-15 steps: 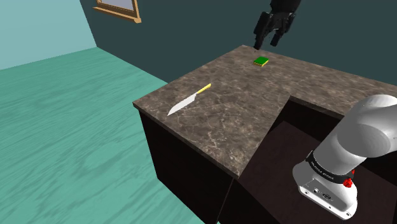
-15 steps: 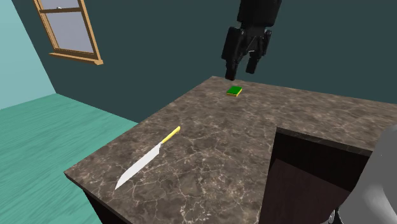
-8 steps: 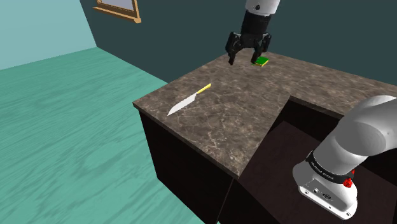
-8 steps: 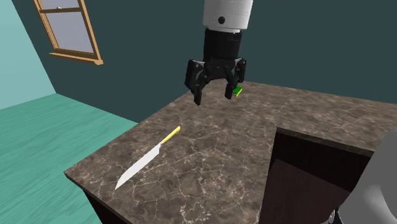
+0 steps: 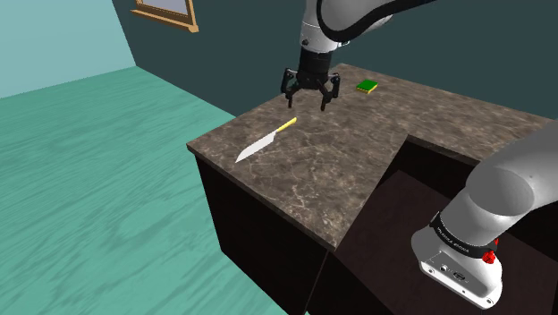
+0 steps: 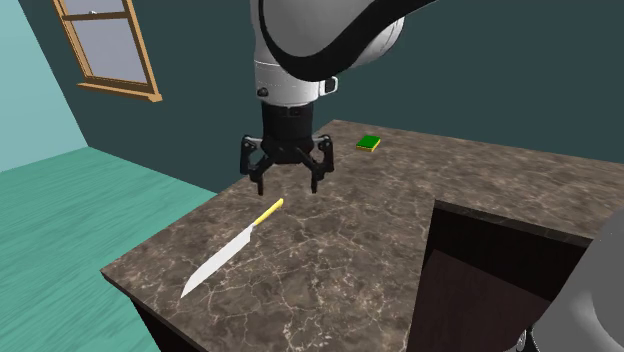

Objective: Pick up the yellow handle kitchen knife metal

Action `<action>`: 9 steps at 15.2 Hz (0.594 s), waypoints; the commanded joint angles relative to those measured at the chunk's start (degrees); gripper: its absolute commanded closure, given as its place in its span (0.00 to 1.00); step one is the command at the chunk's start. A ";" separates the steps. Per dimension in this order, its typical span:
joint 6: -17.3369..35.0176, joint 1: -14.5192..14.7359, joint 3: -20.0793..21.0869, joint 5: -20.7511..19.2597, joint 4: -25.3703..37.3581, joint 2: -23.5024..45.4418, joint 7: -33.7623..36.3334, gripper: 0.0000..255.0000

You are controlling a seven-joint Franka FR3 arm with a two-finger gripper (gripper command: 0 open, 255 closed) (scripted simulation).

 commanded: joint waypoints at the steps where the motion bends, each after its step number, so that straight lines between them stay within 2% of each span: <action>1: 2.24 -1.17 2.33 -1.46 1.78 4.65 7.40 0.00; 5: 5.66 -2.85 5.17 -6.47 6.62 14.95 21.37 0.00; 9: 7.78 -2.31 5.08 -12.31 12.49 25.44 34.89 0.00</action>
